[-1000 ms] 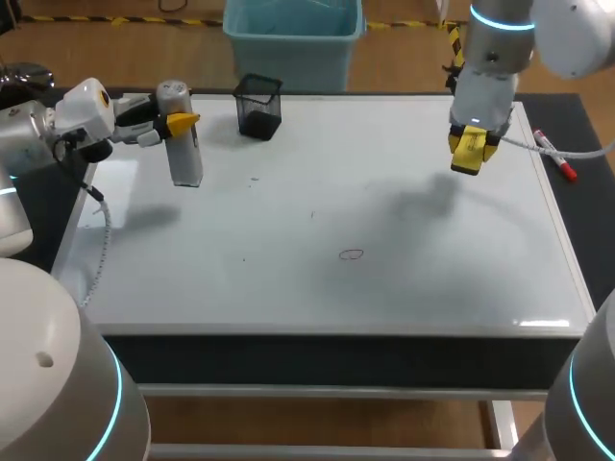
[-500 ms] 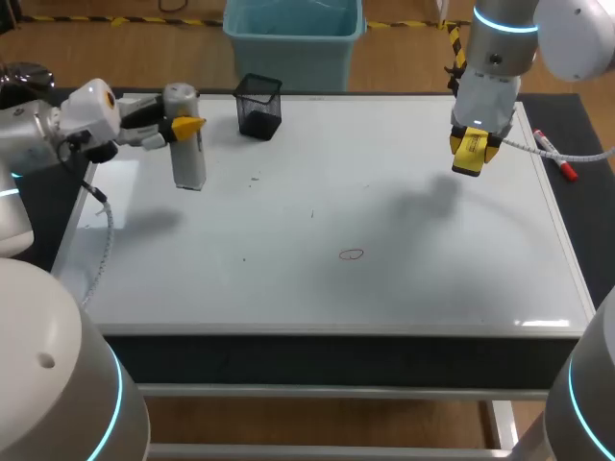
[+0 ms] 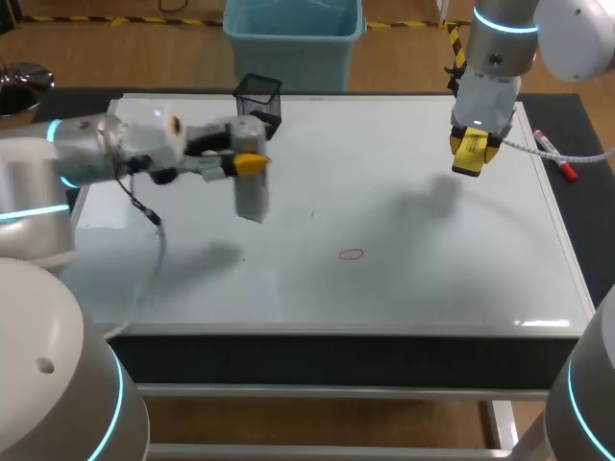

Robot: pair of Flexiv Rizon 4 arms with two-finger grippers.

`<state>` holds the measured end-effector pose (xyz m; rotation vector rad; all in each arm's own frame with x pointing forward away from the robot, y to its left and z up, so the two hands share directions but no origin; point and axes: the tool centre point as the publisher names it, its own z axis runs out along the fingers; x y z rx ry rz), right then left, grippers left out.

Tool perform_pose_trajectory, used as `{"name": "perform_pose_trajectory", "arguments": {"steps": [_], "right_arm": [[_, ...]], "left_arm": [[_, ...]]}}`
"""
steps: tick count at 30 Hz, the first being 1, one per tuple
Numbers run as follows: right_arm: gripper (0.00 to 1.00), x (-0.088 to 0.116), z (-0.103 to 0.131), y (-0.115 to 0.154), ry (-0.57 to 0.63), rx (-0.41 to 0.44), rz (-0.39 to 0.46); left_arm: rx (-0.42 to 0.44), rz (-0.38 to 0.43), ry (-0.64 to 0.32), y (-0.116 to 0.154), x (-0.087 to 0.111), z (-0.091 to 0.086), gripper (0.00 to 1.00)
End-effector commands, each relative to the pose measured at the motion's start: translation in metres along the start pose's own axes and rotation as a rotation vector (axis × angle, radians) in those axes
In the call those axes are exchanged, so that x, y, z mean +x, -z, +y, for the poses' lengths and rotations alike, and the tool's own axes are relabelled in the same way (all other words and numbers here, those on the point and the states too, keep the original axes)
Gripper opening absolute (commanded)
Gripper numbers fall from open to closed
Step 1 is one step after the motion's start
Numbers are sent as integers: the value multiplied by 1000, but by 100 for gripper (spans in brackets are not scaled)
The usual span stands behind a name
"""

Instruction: Pick up the inspection probe, press it on each red-marked spot on the whiteboard one by one, put down the probe, pick up the eraser, and wipe off all the red marks.

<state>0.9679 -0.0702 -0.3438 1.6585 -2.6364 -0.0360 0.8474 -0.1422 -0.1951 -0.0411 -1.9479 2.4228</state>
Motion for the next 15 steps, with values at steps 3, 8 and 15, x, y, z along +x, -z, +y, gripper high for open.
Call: {"name": "perform_pose_trajectory", "arguments": {"steps": [3, 8, 15], "right_arm": [[0, 1, -1, 1, 2, 1, 2], [0, 1, -1, 1, 2, 1, 2], [0, 1, -1, 1, 2, 1, 2]], "left_arm": [[0, 79, 51, -63, 17, 32, 0], [24, 148, 88, -93, 29, 46, 0], [40, 208, 96, -120, 28, 55, 0]]}}
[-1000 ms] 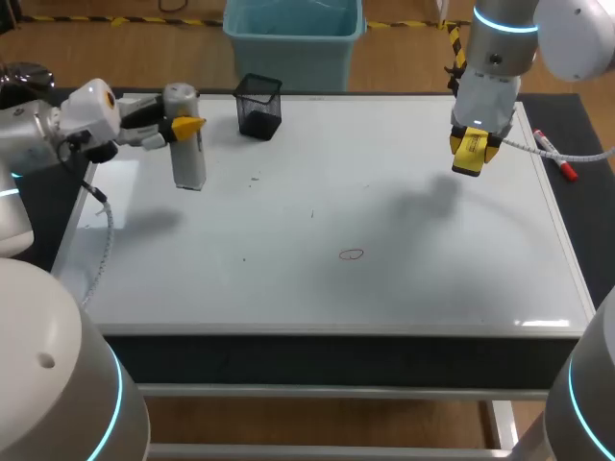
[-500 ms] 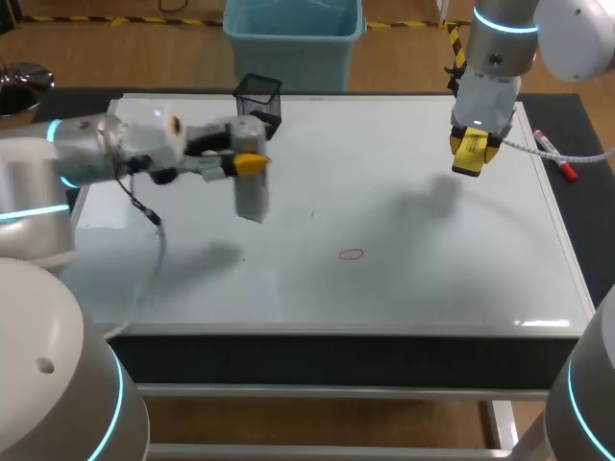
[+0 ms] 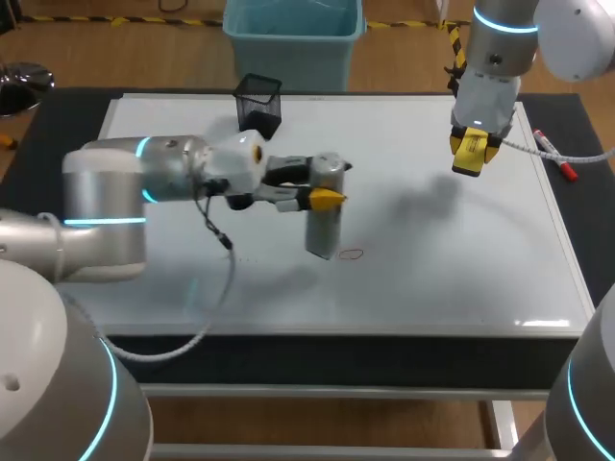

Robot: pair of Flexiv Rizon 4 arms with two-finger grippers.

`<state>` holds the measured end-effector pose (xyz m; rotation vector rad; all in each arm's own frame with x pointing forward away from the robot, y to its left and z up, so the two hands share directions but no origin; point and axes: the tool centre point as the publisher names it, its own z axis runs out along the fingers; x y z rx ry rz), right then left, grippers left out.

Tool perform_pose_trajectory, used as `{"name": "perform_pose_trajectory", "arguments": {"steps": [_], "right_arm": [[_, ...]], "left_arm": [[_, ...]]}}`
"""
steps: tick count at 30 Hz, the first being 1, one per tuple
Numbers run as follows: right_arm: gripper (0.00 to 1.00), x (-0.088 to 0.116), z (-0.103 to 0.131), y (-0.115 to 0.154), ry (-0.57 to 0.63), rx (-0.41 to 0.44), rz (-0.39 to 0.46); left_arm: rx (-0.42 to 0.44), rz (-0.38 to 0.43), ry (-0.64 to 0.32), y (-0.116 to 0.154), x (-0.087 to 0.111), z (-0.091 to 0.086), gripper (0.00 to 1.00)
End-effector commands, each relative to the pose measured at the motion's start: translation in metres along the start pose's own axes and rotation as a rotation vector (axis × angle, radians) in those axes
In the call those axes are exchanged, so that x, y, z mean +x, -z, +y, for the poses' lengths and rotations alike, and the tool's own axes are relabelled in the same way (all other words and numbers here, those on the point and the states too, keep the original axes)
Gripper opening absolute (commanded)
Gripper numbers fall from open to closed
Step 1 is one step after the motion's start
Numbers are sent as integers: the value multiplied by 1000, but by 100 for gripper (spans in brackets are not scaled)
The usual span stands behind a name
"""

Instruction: Pick up the inspection probe, press it on each red-marked spot on the whiteboard one by one, put down the probe, pick up the eraser, and wipe off all the red marks.

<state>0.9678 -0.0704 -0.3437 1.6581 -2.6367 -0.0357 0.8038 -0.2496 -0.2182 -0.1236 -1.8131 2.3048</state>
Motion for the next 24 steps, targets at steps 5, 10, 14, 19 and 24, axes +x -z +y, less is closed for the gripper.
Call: {"name": "perform_pose_trajectory", "arguments": {"steps": [5, 10, 14, 19, 24], "right_arm": [[0, 0, -1, 1, 2, 1, 2], [0, 0, -1, 1, 2, 1, 2], [0, 0, -1, 1, 2, 1, 2], [0, 0, -1, 1, 2, 1, 2], [0, 0, -1, 1, 2, 1, 2]], "left_arm": [[29, 63, -6, -23, -23, 12, 0], [23, 58, -5, -29, -26, 20, 0], [5, 44, -30, -32, -26, 25, 0], [9, 39, -14, -32, -32, 33, 0], [19, 35, 12, -30, -34, 40, 0]]}}
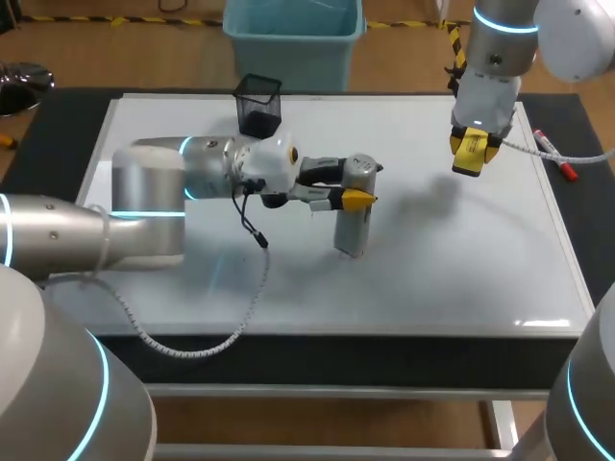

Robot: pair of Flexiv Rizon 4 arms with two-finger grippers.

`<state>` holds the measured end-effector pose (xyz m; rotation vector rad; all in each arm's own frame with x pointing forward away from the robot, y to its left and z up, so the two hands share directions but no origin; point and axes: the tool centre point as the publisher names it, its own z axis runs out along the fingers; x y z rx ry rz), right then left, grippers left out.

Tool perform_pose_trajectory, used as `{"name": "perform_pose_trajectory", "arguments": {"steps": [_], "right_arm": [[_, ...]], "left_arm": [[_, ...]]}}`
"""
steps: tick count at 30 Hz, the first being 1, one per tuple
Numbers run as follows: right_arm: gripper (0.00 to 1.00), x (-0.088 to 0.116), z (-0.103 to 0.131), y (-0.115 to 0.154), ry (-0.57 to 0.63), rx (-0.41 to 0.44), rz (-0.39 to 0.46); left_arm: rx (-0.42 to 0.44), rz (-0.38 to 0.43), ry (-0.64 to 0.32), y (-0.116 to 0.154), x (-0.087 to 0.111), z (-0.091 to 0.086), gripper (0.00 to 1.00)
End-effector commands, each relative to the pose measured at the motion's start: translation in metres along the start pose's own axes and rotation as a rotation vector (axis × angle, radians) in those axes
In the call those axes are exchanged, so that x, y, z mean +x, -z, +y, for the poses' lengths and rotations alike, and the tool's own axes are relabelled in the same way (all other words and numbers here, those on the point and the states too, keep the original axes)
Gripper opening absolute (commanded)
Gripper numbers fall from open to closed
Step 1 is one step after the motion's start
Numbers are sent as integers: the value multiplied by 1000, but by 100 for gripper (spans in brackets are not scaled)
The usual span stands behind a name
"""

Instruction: Pick up the inspection probe, press it on each red-marked spot on the whiteboard one by one, put down the probe, pick up the eraser, and wipe off all the red marks.

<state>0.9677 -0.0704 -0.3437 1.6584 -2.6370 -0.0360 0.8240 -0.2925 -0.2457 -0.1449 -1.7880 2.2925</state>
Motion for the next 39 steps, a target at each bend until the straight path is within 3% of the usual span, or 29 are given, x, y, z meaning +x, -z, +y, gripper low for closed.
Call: {"name": "perform_pose_trajectory", "arguments": {"steps": [1, 29, 39], "right_arm": [[0, 0, -1, 1, 2, 1, 2], [0, 0, -1, 1, 2, 1, 2], [0, 0, -1, 1, 2, 1, 2]], "left_arm": [[13, 9, 7, 0, -4, 7, 0], [-25, 20, 18, 6, -12, 22, 0], [-87, 26, 4, 11, -11, 23, 0]]}}
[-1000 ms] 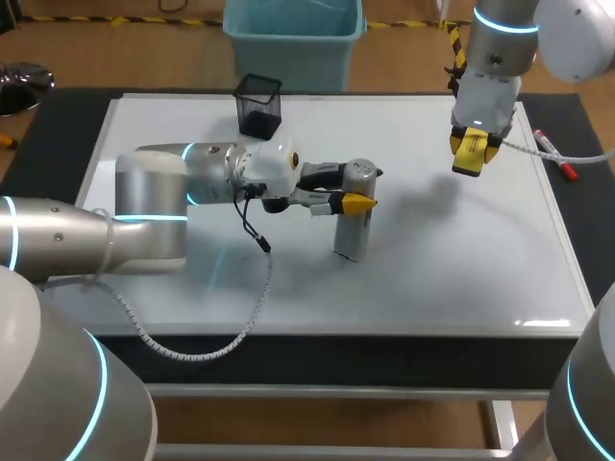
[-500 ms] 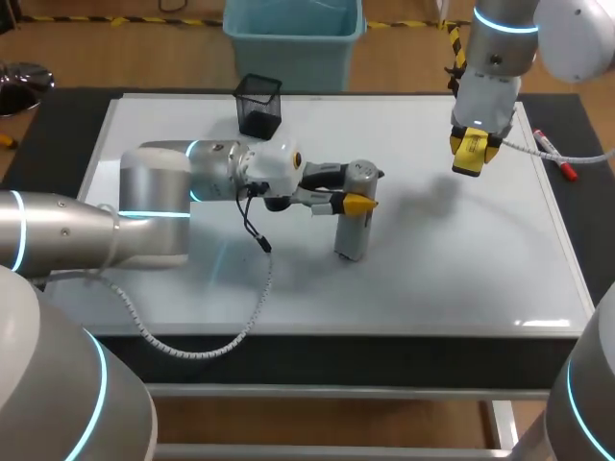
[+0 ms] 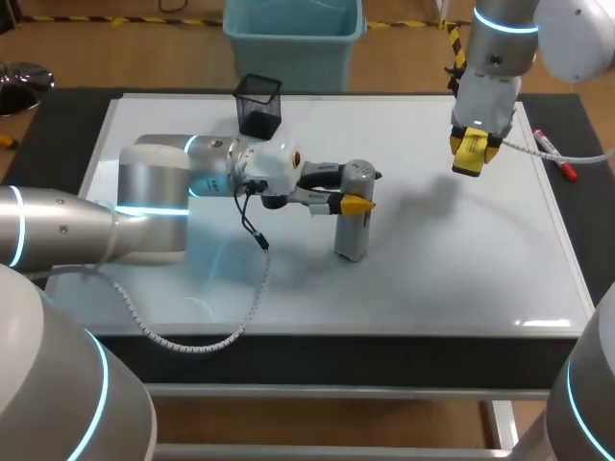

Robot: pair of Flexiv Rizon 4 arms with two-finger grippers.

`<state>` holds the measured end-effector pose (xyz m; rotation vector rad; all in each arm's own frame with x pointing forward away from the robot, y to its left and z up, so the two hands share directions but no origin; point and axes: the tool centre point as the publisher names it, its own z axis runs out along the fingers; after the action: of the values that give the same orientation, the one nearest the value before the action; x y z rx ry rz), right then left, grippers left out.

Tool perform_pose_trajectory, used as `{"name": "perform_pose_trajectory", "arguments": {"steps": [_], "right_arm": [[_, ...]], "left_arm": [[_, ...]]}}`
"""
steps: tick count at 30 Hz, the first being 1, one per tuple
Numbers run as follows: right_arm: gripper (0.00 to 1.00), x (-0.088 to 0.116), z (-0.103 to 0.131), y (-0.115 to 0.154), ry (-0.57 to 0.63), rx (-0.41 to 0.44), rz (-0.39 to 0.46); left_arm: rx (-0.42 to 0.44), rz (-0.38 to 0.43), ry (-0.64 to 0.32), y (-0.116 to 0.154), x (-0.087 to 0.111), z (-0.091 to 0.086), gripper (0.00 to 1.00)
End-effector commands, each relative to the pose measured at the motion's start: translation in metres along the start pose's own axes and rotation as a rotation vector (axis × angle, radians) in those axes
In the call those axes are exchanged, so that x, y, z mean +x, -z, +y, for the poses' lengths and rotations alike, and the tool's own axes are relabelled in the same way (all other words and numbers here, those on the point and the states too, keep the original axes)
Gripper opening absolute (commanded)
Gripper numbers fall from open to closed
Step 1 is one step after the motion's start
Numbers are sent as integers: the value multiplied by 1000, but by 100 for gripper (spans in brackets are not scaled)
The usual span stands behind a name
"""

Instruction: Pick up the inspection probe, press it on each red-marked spot on the whiteboard one by one, put down the probe, pick up the eraser, and wipe off all the red marks.

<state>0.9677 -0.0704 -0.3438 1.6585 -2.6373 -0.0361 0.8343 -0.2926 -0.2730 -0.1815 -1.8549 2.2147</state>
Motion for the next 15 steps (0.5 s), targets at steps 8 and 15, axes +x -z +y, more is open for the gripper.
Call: {"name": "perform_pose_trajectory", "arguments": {"steps": [8, 15], "right_arm": [[0, 0, -1, 1, 2, 1, 3], [0, 0, -1, 1, 2, 1, 3]], "left_arm": [[-43, 8, -5, 2, 2, -3, 0], [-45, 10, -7, 2, 3, -4, 0]]}}
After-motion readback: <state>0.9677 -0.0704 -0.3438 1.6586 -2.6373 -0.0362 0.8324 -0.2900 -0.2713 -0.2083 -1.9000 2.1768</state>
